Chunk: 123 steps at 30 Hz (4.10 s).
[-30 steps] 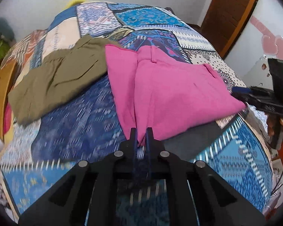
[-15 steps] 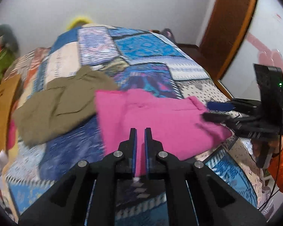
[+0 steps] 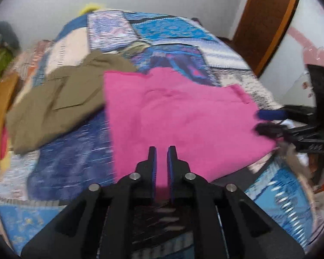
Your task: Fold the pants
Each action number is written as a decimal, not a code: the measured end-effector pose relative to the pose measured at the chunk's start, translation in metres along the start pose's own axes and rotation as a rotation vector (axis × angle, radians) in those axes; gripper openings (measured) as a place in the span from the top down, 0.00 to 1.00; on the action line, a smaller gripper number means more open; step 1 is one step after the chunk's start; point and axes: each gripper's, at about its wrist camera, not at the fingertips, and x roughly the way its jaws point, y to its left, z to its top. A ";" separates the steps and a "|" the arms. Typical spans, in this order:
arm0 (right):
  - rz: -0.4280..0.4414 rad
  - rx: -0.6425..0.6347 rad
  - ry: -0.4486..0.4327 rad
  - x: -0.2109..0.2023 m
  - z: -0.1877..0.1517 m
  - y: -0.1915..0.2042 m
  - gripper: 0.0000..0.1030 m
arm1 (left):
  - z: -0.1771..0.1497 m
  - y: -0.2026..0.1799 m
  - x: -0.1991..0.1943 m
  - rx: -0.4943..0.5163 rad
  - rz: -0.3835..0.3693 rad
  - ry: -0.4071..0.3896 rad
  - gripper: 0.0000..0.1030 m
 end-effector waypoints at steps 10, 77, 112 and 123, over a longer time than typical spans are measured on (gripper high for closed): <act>-0.203 0.015 -0.141 -0.044 -0.002 -0.022 0.44 | 0.019 0.032 -0.026 -0.073 0.044 -0.054 0.60; 0.005 -0.028 -0.197 -0.014 0.112 0.070 0.87 | 0.046 0.108 -0.098 -0.134 0.078 -0.191 0.95; -0.183 -0.163 -0.017 0.182 0.205 0.097 0.49 | 0.052 0.285 0.047 -0.330 0.280 0.007 0.88; -0.177 -0.226 -0.223 0.053 0.196 0.123 0.47 | 0.048 0.223 -0.060 -0.286 0.317 -0.148 0.86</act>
